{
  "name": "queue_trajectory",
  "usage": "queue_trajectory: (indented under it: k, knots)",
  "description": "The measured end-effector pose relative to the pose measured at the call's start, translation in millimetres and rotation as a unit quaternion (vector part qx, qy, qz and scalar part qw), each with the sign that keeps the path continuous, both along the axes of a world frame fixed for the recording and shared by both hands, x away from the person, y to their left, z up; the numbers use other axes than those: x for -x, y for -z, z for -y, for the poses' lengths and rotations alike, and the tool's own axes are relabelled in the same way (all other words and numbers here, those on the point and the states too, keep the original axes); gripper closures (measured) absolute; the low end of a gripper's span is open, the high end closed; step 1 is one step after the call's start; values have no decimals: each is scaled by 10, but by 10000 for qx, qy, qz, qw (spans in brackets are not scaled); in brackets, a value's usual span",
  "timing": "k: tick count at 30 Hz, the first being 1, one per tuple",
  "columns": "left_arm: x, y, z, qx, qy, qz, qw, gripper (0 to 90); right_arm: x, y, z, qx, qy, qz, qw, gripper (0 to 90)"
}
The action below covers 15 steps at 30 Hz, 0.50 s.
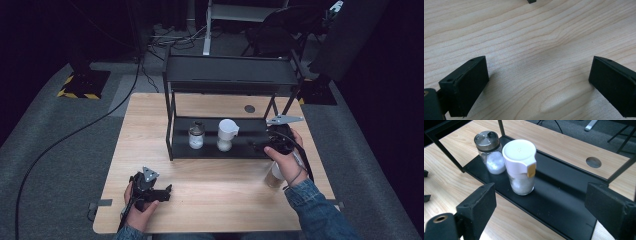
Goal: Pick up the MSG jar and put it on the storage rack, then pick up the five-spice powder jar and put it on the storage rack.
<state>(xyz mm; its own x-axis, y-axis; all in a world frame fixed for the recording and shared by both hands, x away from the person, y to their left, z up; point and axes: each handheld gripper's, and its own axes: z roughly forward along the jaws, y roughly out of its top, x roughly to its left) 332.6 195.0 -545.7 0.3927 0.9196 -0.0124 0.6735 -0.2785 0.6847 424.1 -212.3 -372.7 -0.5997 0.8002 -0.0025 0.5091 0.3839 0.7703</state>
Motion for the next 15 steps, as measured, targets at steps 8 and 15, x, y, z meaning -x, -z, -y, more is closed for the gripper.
queue_trajectory:
  k: [8,15]
  knots:
    - [0,0,0,1,-1,1,10000,25,142,-15,172,-35,64,23,10000,101]
    - [0,0,0,-2,0,0,10000,25,241,15,328,-72,172,46,9998,100]
